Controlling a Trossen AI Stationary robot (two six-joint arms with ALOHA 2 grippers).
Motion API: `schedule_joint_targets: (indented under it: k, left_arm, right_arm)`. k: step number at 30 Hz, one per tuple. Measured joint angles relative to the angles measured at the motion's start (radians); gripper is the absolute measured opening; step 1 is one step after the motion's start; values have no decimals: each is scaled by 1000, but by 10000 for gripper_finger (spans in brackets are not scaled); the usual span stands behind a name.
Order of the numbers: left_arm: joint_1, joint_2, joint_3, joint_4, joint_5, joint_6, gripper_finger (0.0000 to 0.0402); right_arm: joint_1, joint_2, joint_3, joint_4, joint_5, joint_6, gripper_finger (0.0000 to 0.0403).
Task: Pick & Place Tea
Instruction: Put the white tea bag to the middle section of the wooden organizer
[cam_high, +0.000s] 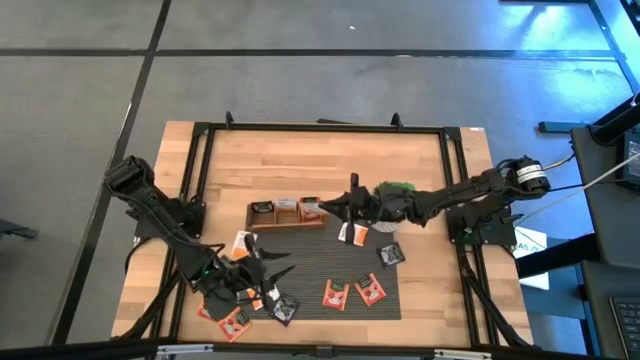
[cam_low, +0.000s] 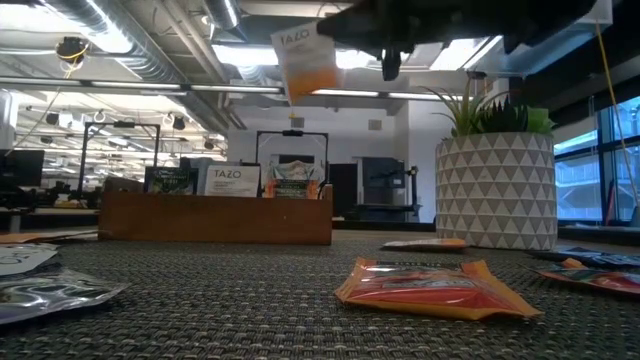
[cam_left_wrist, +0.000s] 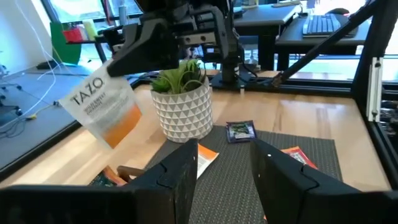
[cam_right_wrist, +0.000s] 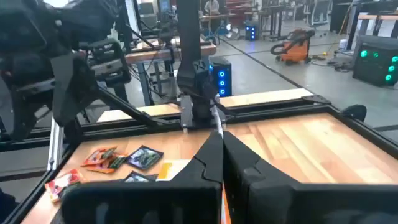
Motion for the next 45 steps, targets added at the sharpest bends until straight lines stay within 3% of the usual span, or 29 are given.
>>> schedule_joint_targets:
  k: [5,9,18,25,37,45]
  left_arm:
    - [1,0,0,0,-33,1,143]
    - [1,0,0,0,-120,40,143]
    - [-30,-1,0,63,-234,104,143]
    - [-64,-1,1,125,-269,165,143]
    - [-112,-1,1,128,-276,157,143]
    - [-111,-1,1,128,-276,154,143]
  right_arm:
    - [-4,16,44,28,-4,-7,2]
    - [-4,71,93,43,-36,-38,2]
    - [-3,293,174,280,-36,-37,2]
    - [-14,441,389,115,-80,-57,2]
    - [-12,606,423,143,154,-41,2]
    - [-12,634,423,138,208,-83,2]
